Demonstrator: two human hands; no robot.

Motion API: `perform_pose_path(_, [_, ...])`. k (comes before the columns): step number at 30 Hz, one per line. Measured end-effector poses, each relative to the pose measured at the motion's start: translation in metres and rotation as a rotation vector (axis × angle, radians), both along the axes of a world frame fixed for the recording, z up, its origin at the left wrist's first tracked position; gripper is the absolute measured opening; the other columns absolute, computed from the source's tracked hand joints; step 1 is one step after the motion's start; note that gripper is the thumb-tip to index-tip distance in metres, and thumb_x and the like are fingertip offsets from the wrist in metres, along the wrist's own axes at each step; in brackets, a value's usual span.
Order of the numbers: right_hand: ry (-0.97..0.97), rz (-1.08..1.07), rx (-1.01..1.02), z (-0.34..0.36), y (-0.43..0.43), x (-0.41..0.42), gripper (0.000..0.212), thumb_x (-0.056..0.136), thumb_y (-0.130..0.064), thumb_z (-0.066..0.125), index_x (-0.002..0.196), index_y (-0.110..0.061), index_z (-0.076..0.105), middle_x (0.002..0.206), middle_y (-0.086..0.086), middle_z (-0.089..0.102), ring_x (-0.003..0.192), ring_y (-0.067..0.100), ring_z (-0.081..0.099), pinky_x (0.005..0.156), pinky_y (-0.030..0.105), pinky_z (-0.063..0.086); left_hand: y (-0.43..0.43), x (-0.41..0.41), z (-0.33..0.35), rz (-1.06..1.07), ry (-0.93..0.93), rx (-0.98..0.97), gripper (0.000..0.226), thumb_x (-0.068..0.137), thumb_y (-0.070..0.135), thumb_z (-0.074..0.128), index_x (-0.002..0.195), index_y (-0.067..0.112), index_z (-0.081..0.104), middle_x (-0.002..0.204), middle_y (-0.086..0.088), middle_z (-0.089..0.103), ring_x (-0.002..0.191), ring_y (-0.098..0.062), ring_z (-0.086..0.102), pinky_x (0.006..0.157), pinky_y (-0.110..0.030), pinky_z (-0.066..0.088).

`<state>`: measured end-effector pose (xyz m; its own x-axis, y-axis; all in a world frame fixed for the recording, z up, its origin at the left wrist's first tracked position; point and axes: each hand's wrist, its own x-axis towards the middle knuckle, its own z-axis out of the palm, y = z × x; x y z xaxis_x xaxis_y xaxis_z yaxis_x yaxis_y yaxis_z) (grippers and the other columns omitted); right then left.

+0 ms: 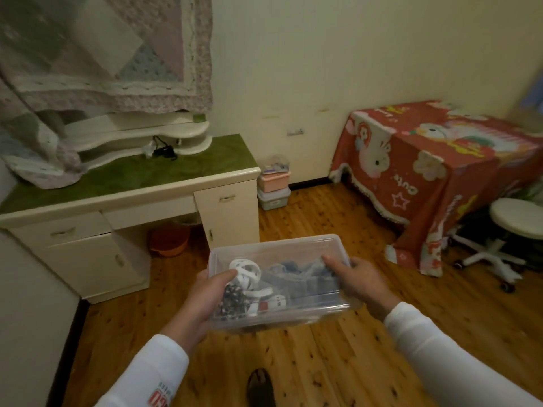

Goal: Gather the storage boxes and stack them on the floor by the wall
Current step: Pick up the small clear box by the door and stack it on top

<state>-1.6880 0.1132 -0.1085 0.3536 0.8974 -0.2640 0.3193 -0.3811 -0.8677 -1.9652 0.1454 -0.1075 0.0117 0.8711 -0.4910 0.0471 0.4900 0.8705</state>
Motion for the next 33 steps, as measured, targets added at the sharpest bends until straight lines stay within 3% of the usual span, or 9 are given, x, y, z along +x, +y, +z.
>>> perform_pose_path(4, [-0.053, -0.069, -0.038, 0.002, 0.077, 0.037, 0.042, 0.080, -0.063, 0.060, 0.099, -0.026, 0.063, 0.092, -0.003, 0.068, 0.083, 0.019, 0.068, 0.076, 0.040, 0.057, 0.099, 0.038, -0.007, -0.059, -0.024, -0.020, 0.055, 0.086, 0.032, 0.069, 0.136, 0.017, 0.050, 0.114, -0.012, 0.070, 0.097, -0.032, 0.070, 0.081, -0.049, 0.059])
perform_pose_path(8, [-0.027, -0.123, -0.032, 0.010, 0.146, 0.066, 0.039, 0.079, -0.065, 0.060, 0.096, -0.031, 0.061, 0.090, -0.008, 0.068, 0.078, 0.013, 0.068, 0.061, 0.030, 0.054, 0.188, 0.069, -0.008, -0.107, -0.027, -0.036, 0.060, 0.083, 0.037, 0.070, 0.135, 0.017, 0.049, 0.115, -0.013, 0.069, 0.096, -0.033, 0.070, 0.081, -0.050, 0.059])
perform_pose_path(12, [-0.012, -0.175, -0.036, 0.014, 0.215, 0.095, 0.042, 0.076, -0.068, 0.061, 0.095, -0.031, 0.064, 0.088, -0.008, 0.069, 0.076, 0.013, 0.068, 0.056, 0.027, 0.052, 0.272, 0.100, -0.001, -0.159, -0.003, 0.005, 0.053, 0.083, 0.038, 0.068, 0.130, 0.017, 0.054, 0.110, -0.011, 0.072, 0.093, -0.030, 0.071, 0.082, -0.048, 0.059])
perform_pose_path(16, [0.030, -0.223, -0.049, 0.011, 0.280, 0.123, 0.050, 0.072, -0.070, 0.063, 0.096, -0.027, 0.066, 0.087, -0.004, 0.071, 0.076, 0.017, 0.070, 0.056, 0.029, 0.054, 0.342, 0.130, 0.008, -0.186, -0.018, 0.029, 0.042, 0.087, 0.034, 0.066, 0.124, 0.016, 0.059, 0.099, -0.006, 0.075, 0.082, -0.025, 0.074, 0.061, -0.032, 0.059])
perform_pose_path(20, [0.046, -0.240, -0.052, 0.004, 0.344, 0.156, 0.052, 0.071, -0.070, 0.064, 0.096, -0.024, 0.066, 0.085, -0.003, 0.071, 0.075, 0.018, 0.070, 0.054, 0.028, 0.053, 0.402, 0.164, 0.014, -0.182, -0.024, 0.014, 0.043, 0.089, 0.032, 0.064, 0.129, 0.016, 0.055, 0.106, -0.010, 0.072, 0.088, -0.027, 0.072, 0.054, -0.030, 0.056])
perform_pose_path(26, [0.065, -0.157, -0.052, -0.016, 0.451, 0.221, 0.052, 0.073, -0.067, 0.064, 0.099, -0.022, 0.066, 0.088, -0.002, 0.071, 0.077, 0.018, 0.070, 0.057, 0.029, 0.053, 0.492, 0.225, -0.001, -0.145, -0.033, -0.034, 0.047, 0.092, 0.031, 0.062, 0.135, 0.015, 0.051, 0.113, -0.016, 0.071, 0.095, -0.033, 0.071, 0.084, -0.049, 0.058])
perform_pose_path(30, [0.070, -0.088, -0.059, -0.023, 0.527, 0.267, 0.049, 0.078, -0.064, 0.063, 0.104, -0.022, 0.064, 0.095, -0.001, 0.069, 0.084, 0.019, 0.068, 0.064, 0.032, 0.054, 0.552, 0.272, -0.007, -0.032, 0.012, -0.055, 0.050, 0.092, 0.032, 0.063, 0.137, 0.014, 0.048, 0.118, -0.013, 0.067, 0.099, -0.030, 0.068, 0.088, -0.047, 0.056])
perform_pose_path(33, [0.063, -0.021, -0.051, -0.025, 0.586, 0.304, 0.047, 0.080, -0.063, 0.061, 0.105, -0.022, 0.064, 0.093, -0.003, 0.069, 0.081, 0.015, 0.066, 0.056, 0.024, 0.049, 0.600, 0.306, -0.010, -0.011, 0.028, -0.065, 0.040, 0.093, 0.028, 0.062, 0.128, 0.010, 0.058, 0.104, -0.012, 0.073, 0.091, -0.028, 0.071, 0.079, -0.042, 0.058])
